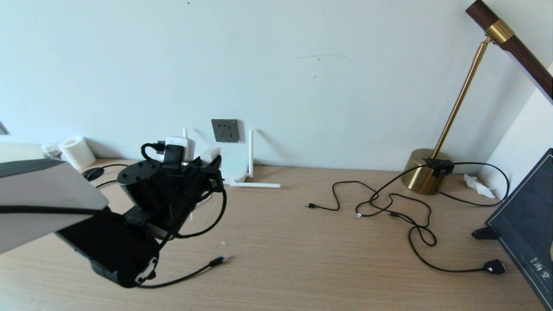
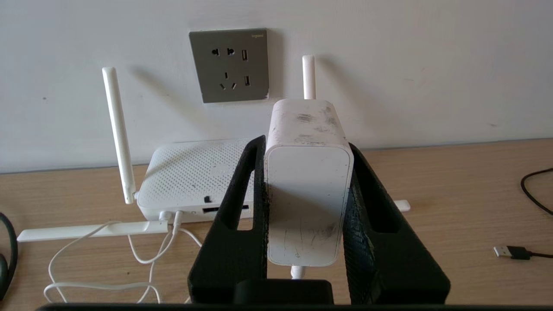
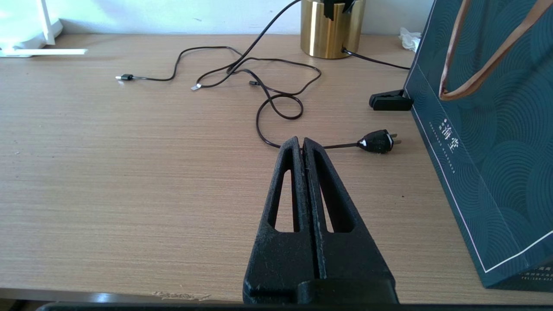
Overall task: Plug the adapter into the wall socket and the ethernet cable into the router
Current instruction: Plug plug into socket
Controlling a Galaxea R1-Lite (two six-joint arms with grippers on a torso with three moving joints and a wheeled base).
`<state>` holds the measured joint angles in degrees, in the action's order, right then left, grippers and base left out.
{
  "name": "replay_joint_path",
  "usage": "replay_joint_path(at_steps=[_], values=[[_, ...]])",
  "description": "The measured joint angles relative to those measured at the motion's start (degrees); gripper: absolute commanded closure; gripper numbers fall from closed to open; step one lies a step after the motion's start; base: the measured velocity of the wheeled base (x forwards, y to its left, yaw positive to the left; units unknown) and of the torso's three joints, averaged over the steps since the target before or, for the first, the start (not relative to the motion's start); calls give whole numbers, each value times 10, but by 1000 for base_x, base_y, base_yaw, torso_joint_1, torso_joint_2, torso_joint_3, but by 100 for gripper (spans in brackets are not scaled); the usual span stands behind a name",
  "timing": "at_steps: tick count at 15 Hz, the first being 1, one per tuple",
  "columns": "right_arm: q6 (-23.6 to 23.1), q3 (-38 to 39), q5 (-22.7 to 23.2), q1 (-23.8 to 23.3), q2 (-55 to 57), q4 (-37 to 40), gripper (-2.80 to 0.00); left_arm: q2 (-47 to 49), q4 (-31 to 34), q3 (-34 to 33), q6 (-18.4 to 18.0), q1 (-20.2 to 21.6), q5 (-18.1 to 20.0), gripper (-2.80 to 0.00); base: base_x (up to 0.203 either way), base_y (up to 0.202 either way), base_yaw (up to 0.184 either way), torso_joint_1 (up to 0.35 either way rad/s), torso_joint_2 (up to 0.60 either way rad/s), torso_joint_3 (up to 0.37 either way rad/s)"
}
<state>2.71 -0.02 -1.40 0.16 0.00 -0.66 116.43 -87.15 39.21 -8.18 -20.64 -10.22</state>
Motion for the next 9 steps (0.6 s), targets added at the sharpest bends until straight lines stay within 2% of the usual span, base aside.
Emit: replay_joint_path(at_steps=[1, 5, 9], values=[[0, 0, 0, 0, 0, 0, 0, -2, 0, -4, 0, 0, 0, 0, 0, 0, 0, 0, 0, 0], [0, 0, 0, 0, 0, 0, 0, -3, 1, -9, 1, -1, 1, 0, 132, 0, -2, 7, 0, 2], [0, 0, 0, 1, 0, 0, 0, -3, -1, -13, 0, -2, 1, 0, 0, 0, 0, 0, 0, 0]])
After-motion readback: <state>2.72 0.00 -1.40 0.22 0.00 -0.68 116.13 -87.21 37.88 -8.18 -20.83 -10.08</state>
